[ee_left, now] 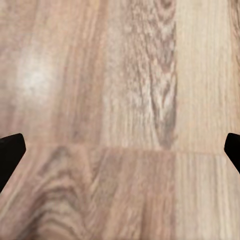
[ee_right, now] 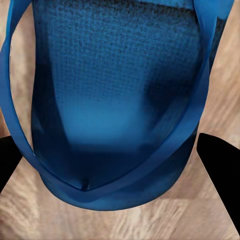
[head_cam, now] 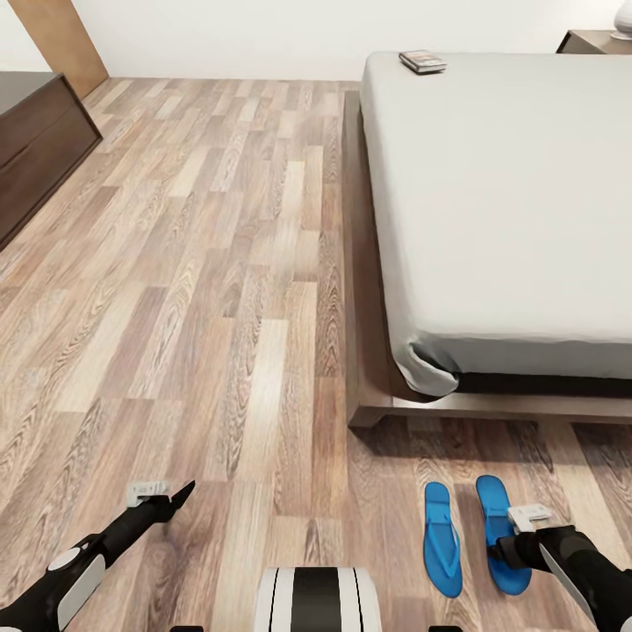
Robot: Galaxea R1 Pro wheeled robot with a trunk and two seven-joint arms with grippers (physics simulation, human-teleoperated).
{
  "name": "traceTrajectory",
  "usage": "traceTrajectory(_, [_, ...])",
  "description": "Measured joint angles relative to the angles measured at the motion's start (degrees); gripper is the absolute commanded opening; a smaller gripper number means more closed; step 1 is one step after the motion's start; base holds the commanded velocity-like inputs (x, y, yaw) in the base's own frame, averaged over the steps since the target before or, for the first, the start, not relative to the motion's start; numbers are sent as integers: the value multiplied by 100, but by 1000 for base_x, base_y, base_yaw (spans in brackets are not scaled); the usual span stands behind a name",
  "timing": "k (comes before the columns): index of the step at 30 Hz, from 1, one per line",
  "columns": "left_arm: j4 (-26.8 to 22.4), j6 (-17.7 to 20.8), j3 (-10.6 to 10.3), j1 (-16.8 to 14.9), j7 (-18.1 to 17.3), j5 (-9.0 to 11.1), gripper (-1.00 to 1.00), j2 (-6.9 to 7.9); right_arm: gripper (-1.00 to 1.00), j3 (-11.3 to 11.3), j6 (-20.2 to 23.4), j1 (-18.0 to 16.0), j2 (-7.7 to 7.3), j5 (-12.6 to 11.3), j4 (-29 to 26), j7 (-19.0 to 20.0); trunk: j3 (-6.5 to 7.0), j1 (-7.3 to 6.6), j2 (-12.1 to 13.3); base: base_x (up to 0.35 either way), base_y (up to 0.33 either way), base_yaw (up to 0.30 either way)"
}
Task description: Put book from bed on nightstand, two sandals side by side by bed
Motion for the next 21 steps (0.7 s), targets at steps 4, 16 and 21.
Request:
traceTrajectory(4, [0,0,1,0,1,0,100,0,-100,0,0,0,0,0,-1,0,0,0,0,3,4,0])
traceTrajectory(16, [0,0,0,0,28,0,100,0,-100,0,0,0,0,0,-1,0,0,0,0,0,72,0])
traceTrajectory(21, [0,0,0,0,35,0,100,0,-100,0,0,0,0,0,1,0,-66,8,-4,0,0,0])
